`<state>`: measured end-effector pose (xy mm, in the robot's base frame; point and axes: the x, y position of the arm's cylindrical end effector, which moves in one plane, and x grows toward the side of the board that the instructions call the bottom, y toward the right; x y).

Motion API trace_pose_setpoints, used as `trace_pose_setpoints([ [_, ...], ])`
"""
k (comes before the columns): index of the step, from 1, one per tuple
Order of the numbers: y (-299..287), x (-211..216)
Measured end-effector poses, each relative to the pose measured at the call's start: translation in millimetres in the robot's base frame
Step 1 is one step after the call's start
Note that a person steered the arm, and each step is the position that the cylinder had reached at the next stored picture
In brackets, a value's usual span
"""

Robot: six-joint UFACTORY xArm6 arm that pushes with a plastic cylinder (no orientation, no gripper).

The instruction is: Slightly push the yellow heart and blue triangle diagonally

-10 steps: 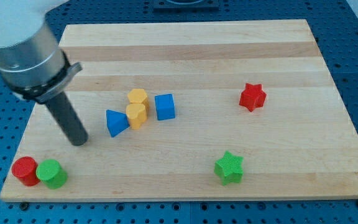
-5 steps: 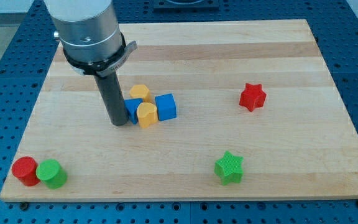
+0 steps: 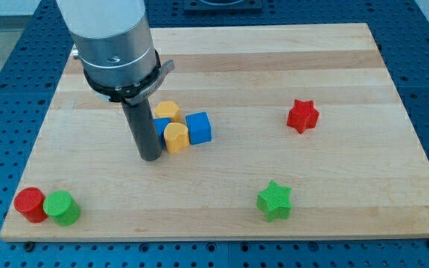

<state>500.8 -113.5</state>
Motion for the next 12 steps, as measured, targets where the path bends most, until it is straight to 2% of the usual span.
trace_pose_setpoints([
  [4,50.2,1.5],
  [7,47.4,16.8],
  [10,72.5,16.8],
  [12,125.2,16.8],
])
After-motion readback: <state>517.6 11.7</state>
